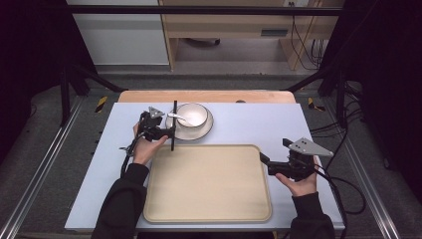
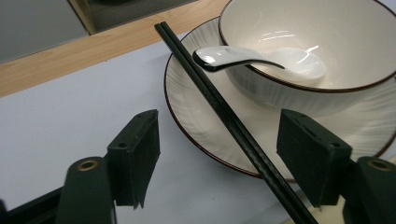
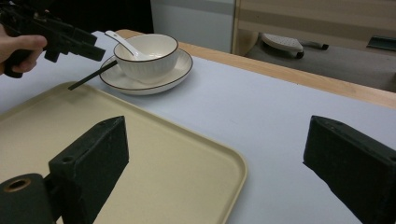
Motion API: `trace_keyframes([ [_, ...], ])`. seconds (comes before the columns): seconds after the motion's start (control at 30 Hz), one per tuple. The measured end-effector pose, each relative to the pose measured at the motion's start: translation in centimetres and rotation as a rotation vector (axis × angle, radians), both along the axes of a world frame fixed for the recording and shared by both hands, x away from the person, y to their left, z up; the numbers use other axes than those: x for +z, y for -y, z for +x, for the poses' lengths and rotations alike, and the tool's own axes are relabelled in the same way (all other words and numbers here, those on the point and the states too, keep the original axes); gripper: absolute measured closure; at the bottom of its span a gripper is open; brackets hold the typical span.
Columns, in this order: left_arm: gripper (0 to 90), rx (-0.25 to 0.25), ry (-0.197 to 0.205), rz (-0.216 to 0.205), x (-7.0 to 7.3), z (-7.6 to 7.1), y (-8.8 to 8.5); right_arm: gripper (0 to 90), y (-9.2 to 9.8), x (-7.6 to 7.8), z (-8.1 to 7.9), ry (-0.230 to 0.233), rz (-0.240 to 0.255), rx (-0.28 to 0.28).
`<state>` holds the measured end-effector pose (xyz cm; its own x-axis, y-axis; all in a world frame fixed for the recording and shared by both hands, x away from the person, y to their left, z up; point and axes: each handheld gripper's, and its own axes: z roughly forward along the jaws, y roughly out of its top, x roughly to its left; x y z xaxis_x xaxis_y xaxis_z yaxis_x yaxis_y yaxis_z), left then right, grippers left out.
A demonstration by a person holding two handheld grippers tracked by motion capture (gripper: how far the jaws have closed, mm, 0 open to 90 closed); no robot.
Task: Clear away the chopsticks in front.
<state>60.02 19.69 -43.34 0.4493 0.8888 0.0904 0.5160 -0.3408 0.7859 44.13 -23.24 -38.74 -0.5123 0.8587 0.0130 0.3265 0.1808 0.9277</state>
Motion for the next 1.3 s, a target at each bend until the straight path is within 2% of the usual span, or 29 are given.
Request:
trace_keyframes([
  [0.1, 36.8, 0.008, -0.012, -0.002, -0.2, 0.4, 0.0, 6.8, 0.0, 0.0, 0.0, 0.003, 0.002, 0.002],
  [0.17, 39.6, 0.010, -0.022, 0.011, -0.5, 0.7, 0.1, 6.8, 0.1, 0.1, 0.0, 0.003, 0.003, 0.002],
  [0.3, 45.4, -0.003, -0.028, 0.009, -0.6, 1.0, 0.5, 6.8, 0.1, 0.1, -0.1, 0.005, 0.005, 0.004],
  [0.37, 47.8, -0.001, -0.033, 0.026, -0.8, 1.2, 0.8, 6.9, 0.2, 0.1, -0.1, 0.005, 0.004, 0.003],
  [0.67, 58.1, 0.002, -0.050, 0.012, -1.1, 1.6, 1.1, 6.8, 0.3, 0.2, -0.1, 0.008, 0.005, 0.000],
  [0.9, 62.0, -0.002, -0.045, -0.022, -0.9, 1.5, 0.8, 6.8, 0.3, 0.1, -0.1, 0.007, 0.003, 0.001],
  [1.2, 69.6, -0.005, -0.061, -0.019, -1.0, 1.5, 0.6, 6.8, 0.3, 0.1, -0.1, 0.003, 0.004, 0.000],
  [1.3, 71.7, 0.003, -0.064, -0.030, -1.1, 1.6, 0.6, 6.8, 0.3, 0.1, -0.1, 0.004, 0.002, 0.001],
])
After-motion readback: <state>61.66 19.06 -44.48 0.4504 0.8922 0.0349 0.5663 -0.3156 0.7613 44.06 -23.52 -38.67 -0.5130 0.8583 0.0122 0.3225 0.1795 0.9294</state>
